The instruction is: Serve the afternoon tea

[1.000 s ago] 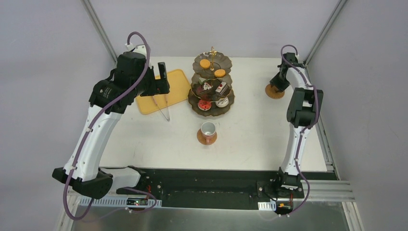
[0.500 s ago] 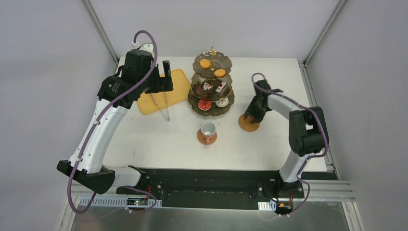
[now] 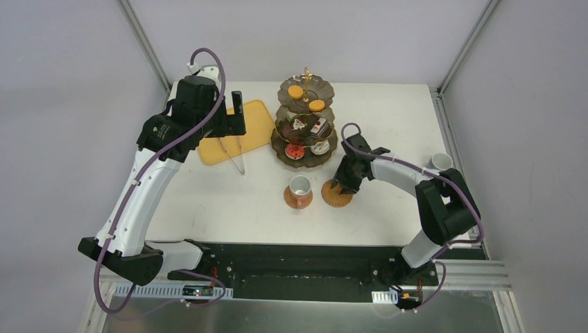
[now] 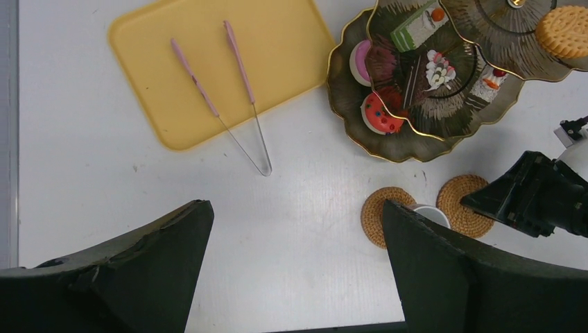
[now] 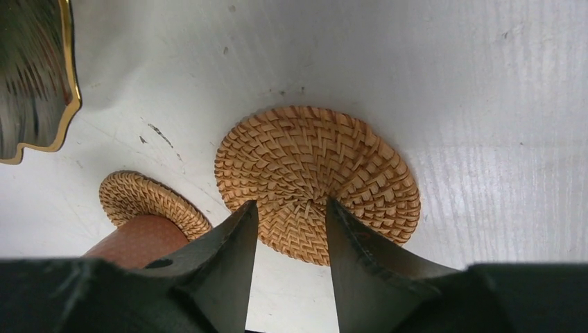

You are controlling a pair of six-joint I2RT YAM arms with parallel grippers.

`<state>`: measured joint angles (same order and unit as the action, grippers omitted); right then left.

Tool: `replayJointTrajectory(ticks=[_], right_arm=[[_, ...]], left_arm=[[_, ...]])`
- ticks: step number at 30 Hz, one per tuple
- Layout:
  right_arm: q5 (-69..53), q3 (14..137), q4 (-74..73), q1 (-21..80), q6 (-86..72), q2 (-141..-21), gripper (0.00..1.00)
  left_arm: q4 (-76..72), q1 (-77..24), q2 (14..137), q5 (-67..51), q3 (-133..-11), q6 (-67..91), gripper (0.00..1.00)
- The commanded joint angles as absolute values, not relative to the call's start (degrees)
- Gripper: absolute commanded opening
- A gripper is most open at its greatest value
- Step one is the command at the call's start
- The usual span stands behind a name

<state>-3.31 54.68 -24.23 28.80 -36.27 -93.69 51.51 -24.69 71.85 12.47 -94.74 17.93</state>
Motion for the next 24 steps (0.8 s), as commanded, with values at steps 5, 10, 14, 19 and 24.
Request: replayJointTrajectory(ticks=[5,10,14,19,24], right_arm=[[4.5,55.97,-30.57,32.71,-38.94,-95.43,0.45],[7.85,58.35,-34.87,32.56,-39.69,-94.5,0.48],[6.79,60.8,-35.61,32.43,-38.02,-95.81,0.49],[5.51,66.87,-37.09,32.52,-36.23,-95.6,0.51],[7.23,79.54,-43.71,32.11,-32.94,-93.08,0.59]], left_arm=[[50.26,-24.43,70.96,12.47,-96.91,14.11,0.97],[49.12,-24.43,70.88,11.7,-96.12,14.66,0.97],[48.7,-24.43,70.75,11.88,-96.13,14.81,0.97],[48.77,-24.43,70.58,11.78,-96.33,14.66,0.97],[48.95,-24.43,70.99,11.77,-96.85,14.59,0.97]])
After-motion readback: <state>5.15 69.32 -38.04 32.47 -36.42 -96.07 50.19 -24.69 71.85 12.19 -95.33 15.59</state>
